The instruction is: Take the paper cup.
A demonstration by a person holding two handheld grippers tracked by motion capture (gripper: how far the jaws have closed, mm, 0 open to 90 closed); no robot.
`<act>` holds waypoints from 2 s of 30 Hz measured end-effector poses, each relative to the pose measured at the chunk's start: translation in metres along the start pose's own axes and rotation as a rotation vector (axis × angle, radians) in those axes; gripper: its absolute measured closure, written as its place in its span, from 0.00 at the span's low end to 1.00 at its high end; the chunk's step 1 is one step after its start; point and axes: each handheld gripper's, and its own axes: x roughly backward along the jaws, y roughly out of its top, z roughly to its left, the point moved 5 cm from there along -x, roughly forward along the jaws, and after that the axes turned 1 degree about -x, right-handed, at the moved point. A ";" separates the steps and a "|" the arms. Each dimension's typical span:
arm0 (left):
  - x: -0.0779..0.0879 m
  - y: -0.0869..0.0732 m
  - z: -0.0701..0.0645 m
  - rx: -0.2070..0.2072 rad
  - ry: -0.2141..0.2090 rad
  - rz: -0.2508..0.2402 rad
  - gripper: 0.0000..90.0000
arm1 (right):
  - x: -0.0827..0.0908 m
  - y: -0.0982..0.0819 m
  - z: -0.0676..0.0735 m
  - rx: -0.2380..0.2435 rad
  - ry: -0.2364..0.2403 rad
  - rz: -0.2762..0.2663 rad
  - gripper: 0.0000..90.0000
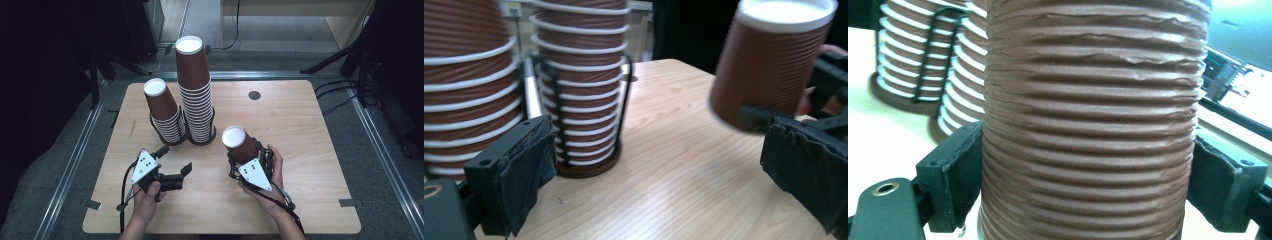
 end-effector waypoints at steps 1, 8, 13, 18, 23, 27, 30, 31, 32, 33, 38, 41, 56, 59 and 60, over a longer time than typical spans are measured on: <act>0.000 0.000 -0.002 -0.004 -0.014 0.004 0.02 | 0.000 0.000 0.003 0.010 0.011 -0.006 0.15; -0.001 0.004 -0.011 -0.011 -0.072 0.014 0.02 | 0.000 -0.002 0.018 0.100 0.058 -0.015 0.15; -0.001 0.005 -0.014 -0.003 -0.104 0.015 0.02 | 0.001 -0.002 0.023 0.149 0.070 -0.022 0.15; -0.003 0.004 -0.016 -0.008 -0.141 0.033 0.02 | 0.001 -0.003 0.025 0.189 0.084 -0.029 0.15; -0.002 0.005 -0.021 -0.026 -0.166 0.035 0.02 | 0.002 -0.003 0.025 0.218 0.088 -0.041 0.15; -0.004 0.004 -0.025 -0.039 -0.174 0.043 0.02 | 0.002 -0.001 0.027 0.245 0.095 -0.056 0.15; -0.005 0.003 -0.028 -0.047 -0.175 0.049 0.02 | 0.002 0.000 0.029 0.273 0.099 -0.061 0.15; -0.005 0.003 -0.028 -0.050 -0.177 0.051 0.02 | 0.003 0.000 0.030 0.274 0.102 -0.061 0.15; -0.005 0.003 -0.028 -0.050 -0.179 0.051 0.02 | 0.003 0.001 0.031 0.283 0.103 -0.066 0.15; -0.005 0.003 -0.029 -0.049 -0.181 0.051 0.02 | 0.003 0.001 0.032 0.290 0.108 -0.070 0.15; -0.005 0.002 -0.029 -0.040 -0.194 0.054 0.02 | 0.003 0.002 0.036 0.326 0.119 -0.085 0.15; -0.005 0.002 -0.030 -0.042 -0.196 0.053 0.02 | 0.003 0.002 0.039 0.352 0.126 -0.091 0.15; -0.007 0.002 -0.032 -0.029 -0.203 0.060 0.02 | 0.004 0.003 0.053 0.429 0.166 -0.115 0.15; -0.008 0.001 -0.033 -0.032 -0.208 0.070 0.02 | 0.005 0.004 0.056 0.441 0.173 -0.126 0.15; -0.008 0.000 -0.034 -0.031 -0.212 0.072 0.02 | 0.006 0.004 0.058 0.442 0.180 -0.123 0.15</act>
